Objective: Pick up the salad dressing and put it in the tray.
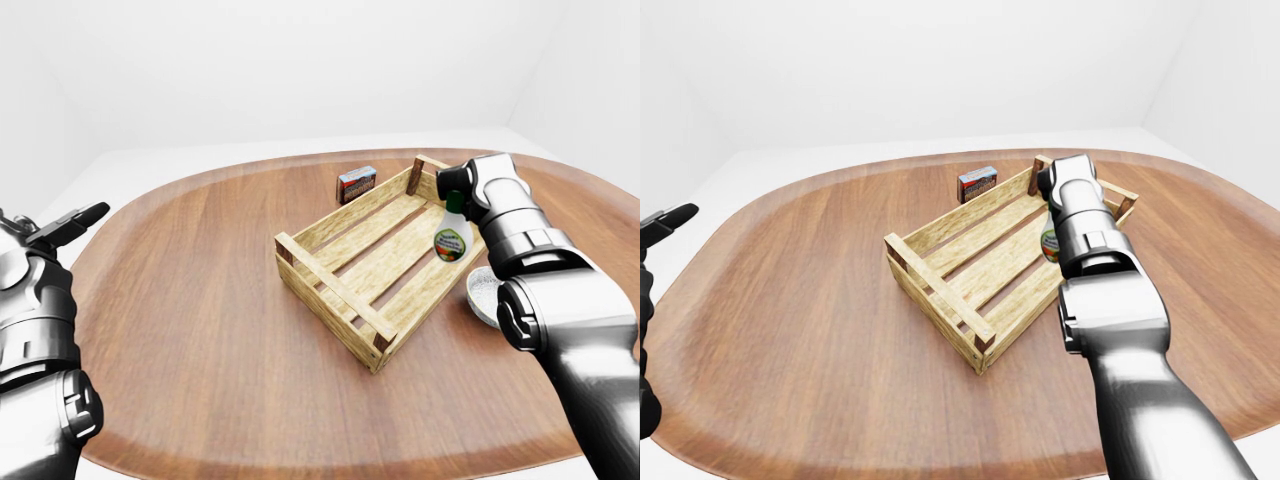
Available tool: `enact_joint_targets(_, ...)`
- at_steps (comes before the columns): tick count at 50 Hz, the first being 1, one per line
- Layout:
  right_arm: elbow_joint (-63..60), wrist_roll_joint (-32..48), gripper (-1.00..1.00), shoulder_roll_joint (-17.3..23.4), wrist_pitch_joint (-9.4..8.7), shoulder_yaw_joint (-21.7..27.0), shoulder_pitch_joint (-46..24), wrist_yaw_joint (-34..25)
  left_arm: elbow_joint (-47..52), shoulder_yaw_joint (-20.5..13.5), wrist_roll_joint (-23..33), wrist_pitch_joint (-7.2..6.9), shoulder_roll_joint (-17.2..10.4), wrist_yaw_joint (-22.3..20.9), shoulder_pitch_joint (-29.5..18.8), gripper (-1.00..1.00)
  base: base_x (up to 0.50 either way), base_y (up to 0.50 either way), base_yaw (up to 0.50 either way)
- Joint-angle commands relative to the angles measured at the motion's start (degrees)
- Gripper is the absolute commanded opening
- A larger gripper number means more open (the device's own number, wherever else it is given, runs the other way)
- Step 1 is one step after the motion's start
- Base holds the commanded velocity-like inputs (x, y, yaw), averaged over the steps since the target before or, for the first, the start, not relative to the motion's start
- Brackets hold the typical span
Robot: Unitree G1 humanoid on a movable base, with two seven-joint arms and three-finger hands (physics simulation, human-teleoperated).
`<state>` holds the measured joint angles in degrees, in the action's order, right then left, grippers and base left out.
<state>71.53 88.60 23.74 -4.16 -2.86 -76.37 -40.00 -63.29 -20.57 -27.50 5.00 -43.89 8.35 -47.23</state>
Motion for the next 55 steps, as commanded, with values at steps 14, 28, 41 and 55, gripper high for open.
enact_joint_targets(14,4.19,-4.39,-1.0,-4.62,-0.84,-0.48,-3.64,2.95,0.37,-0.06,0.06,0.0,0.08,0.05,0.13,1.0,0.0,0.0,0.0)
enact_joint_targets(28,6.06,-6.23,-1.0,-7.8,-0.84,-0.69,2.64,6.85,-0.07,-0.01,0.01,0.0,0.19,-0.08,0.11,1.0,0.0,0.0,0.0)
enact_joint_targets(41,7.33,-7.91,-1.0,-6.21,-0.84,1.17,6.87,13.72,-0.68,0.06,0.16,0.0,0.35,-0.19,0.02,1.0,0.0,0.0,0.0)
enact_joint_targets(55,7.47,-11.08,-1.0,-5.34,-0.84,3.38,8.37,33.27,-0.61,0.1,0.24,0.0,0.4,-0.19,0.12,1.0,0.0,0.0,0.0)
